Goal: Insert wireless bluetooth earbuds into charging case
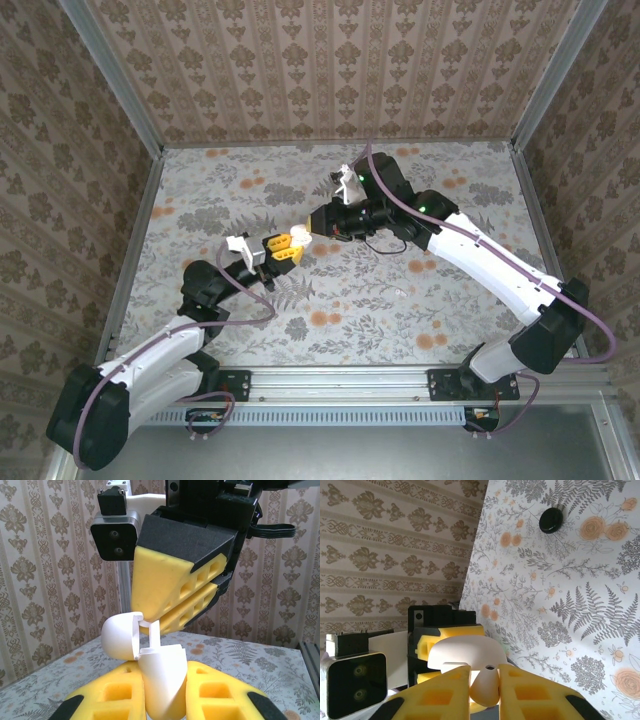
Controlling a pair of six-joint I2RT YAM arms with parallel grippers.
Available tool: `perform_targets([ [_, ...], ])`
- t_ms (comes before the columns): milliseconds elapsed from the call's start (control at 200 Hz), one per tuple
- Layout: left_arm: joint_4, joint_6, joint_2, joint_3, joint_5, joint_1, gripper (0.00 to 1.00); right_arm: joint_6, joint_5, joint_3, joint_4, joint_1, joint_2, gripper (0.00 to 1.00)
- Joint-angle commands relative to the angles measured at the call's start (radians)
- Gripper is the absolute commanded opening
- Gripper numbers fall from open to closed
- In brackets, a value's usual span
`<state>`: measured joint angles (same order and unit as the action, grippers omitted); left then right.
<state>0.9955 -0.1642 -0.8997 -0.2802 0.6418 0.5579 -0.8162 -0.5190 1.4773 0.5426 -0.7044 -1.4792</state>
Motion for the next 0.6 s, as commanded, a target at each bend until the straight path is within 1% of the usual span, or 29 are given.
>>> perform_targets([
  [0, 0.132, -0.006, 0.006, -0.053, 0.044, 0.033, 0.00, 0.044, -0.009, 0.013, 0.075, -0.040, -0.026, 0.16],
  [120, 0.134, -0.007, 0.009, -0.053, 0.044, 0.031, 0.00, 0.063, -0.028, 0.012, 0.088, -0.033, -0.025, 0.13],
  [380, 0.213, -0.044, -0.007, -0.037, 0.052, 0.021, 0.00, 0.021, -0.164, 0.005, 0.050, 0.002, -0.009, 0.11],
  [560, 0.231, -0.051, -0.018, -0.039, 0.055, 0.019, 0.00, -0.033, -0.225, -0.024, -0.003, 0.005, 0.003, 0.11],
  [595, 0.232, -0.050, -0.020, -0.040, 0.056, 0.020, 0.00, -0.045, -0.234, -0.033, -0.044, 0.006, 0.005, 0.11],
])
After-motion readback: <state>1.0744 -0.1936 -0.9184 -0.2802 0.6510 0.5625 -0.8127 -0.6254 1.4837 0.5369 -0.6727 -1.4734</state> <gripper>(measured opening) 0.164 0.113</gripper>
